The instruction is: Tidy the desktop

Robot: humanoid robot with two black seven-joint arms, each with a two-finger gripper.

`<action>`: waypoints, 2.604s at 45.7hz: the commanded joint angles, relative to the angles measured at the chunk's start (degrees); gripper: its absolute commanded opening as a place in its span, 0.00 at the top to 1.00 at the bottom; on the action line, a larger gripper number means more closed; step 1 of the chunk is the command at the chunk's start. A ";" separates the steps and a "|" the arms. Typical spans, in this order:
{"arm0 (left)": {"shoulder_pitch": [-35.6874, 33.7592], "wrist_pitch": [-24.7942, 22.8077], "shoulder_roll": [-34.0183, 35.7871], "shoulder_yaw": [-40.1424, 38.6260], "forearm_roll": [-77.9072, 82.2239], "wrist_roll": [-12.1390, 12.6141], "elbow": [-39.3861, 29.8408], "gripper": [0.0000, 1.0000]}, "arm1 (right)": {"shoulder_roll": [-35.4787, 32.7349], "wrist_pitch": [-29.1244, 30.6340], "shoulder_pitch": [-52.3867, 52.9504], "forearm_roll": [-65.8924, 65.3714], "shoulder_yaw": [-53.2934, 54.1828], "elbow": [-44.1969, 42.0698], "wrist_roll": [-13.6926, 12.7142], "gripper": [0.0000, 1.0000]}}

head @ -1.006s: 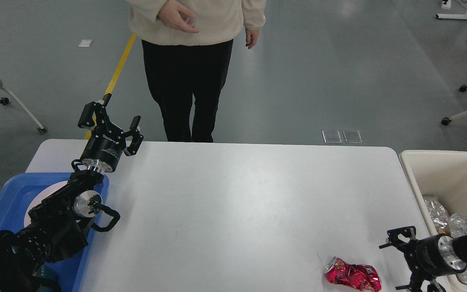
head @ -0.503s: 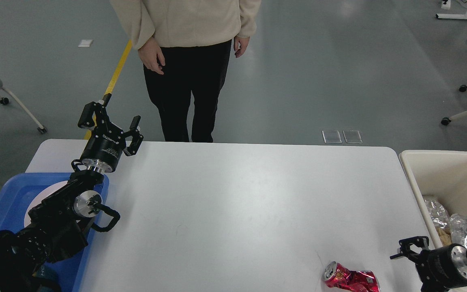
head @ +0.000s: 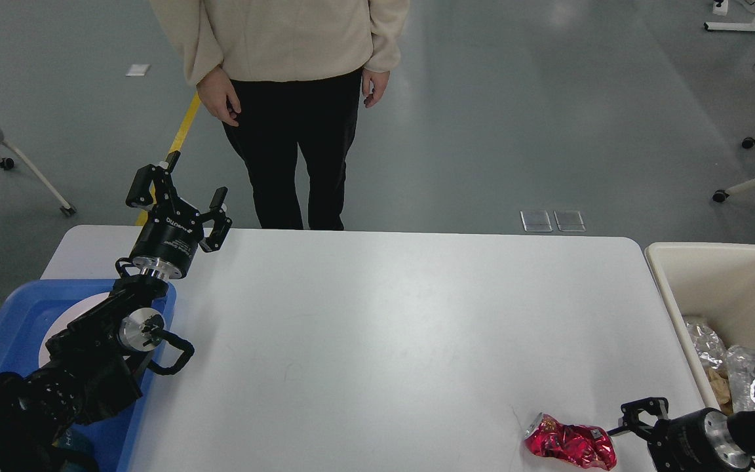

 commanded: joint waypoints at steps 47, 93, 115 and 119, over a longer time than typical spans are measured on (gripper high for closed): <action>-0.01 -0.09 0.00 0.00 -0.02 0.00 0.00 0.04 | 3.87 -1.67 -0.62 0.57 4.34 -2.77 0.01 0.02; -0.01 -0.01 0.00 0.00 -0.02 0.00 0.00 0.03 | 6.16 -1.05 -0.09 -4.87 6.80 -2.77 0.63 1.00; -0.01 -0.01 0.00 0.00 0.06 0.00 0.00 0.03 | 1.15 3.78 10.19 -14.72 3.02 -2.33 0.36 1.00; -0.01 -0.01 0.00 0.00 -0.02 0.00 0.00 0.03 | 0.54 5.71 10.89 -14.72 2.32 -2.33 0.19 1.00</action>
